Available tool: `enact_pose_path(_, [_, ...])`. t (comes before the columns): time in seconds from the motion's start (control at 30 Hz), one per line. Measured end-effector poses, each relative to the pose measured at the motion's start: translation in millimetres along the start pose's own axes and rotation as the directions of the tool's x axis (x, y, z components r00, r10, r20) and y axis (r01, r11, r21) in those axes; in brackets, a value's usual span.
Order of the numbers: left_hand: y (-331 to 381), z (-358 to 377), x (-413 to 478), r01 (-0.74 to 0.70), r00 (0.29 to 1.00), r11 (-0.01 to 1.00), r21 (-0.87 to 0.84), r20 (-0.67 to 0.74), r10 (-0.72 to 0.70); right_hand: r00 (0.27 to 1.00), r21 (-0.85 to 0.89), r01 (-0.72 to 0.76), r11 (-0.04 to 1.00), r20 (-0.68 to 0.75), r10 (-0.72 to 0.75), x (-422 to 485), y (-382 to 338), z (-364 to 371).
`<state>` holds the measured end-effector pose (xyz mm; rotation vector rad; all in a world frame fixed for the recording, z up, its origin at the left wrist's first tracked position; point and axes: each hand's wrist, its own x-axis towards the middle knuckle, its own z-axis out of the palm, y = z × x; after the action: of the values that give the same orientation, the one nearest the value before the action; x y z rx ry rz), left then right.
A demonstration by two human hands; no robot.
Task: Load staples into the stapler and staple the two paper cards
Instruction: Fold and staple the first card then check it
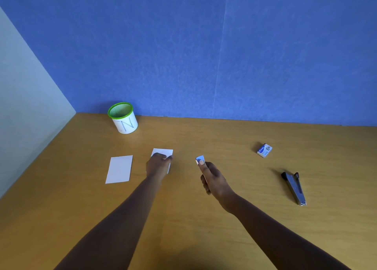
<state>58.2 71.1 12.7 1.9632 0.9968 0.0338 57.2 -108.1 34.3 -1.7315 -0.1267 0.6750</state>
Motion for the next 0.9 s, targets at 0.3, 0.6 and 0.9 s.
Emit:
enact_pose_path(0.3, [-24, -9, 33, 0.058, 0.993, 0.897, 0.439, -0.115, -0.008, 1.000, -0.034, -0.011, 0.999, 0.020, 0.012, 9, 9, -4])
enact_pose_path(0.6, [-29, -8, 36, 0.121, 0.989, 0.872, 0.474, -0.135, -0.064, 0.999, -0.066, -0.031, 0.997, 0.007, 0.031, 18, 18, -5])
enact_pose_path(0.9, [-27, -8, 28, 0.159, 0.979, 0.904, 0.397, -0.183, -0.092, 0.999, -0.088, -0.026, 0.996, 0.030, 0.029, 16, 18, -4])
